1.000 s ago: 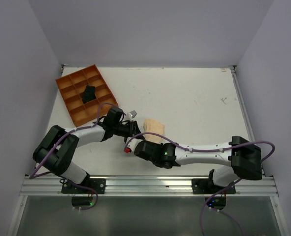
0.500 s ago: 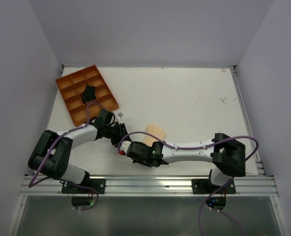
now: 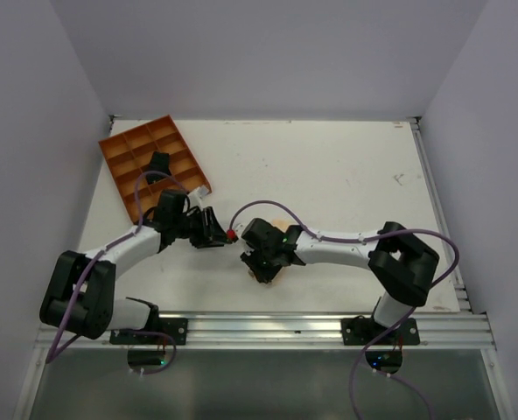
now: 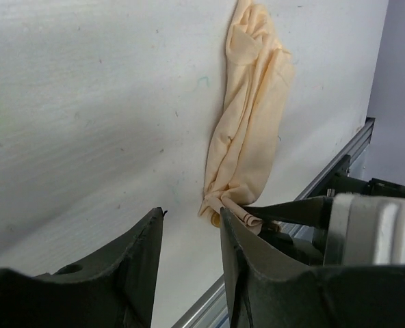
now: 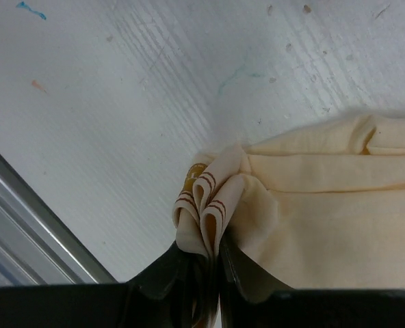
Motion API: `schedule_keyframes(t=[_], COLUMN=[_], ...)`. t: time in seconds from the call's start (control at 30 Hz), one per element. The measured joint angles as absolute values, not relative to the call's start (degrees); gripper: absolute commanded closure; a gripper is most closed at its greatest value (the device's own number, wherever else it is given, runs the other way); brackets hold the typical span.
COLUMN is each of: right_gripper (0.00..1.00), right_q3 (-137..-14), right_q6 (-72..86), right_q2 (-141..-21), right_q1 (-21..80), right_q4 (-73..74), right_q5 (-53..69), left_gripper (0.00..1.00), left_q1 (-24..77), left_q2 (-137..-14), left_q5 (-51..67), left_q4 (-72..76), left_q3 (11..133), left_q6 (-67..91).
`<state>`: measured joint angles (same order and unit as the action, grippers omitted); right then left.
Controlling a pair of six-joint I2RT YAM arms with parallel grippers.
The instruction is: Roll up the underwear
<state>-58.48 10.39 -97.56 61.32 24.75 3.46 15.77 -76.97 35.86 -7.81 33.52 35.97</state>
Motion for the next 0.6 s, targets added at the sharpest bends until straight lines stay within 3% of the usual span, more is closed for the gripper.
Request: schedule_keyframes(t=[0.2, 0.3, 0.4, 0.6], right_gripper=[1.00, 1.00, 1.00, 1.00], right_q3=[-55.6, -53.8, -52.5, -50.5], right_q6=[11.9, 11.9, 11.8, 11.5], right_q2=[-97.5, -97.4, -97.4, -97.4], right_q1=[54.8, 52.0, 50.2, 47.3], right_q4=[19.6, 17.1, 15.2, 12.6], right_q5=[13.9, 19.2, 22.8, 28.6], left_gripper=[0.59, 0.64, 0.81, 0.84], left_q1=[15.8, 15.7, 15.8, 15.8], left_q2=[-72.7, -70.3, -71.1, -78.3], left_q5=[34.7, 33.6, 33.9, 36.4], left_q4=[-6.5, -5.3, -3.2, -3.6], left_q3=[32.9, 32.9, 32.9, 35.1], left_q6=[31.8, 30.7, 29.9, 26.2])
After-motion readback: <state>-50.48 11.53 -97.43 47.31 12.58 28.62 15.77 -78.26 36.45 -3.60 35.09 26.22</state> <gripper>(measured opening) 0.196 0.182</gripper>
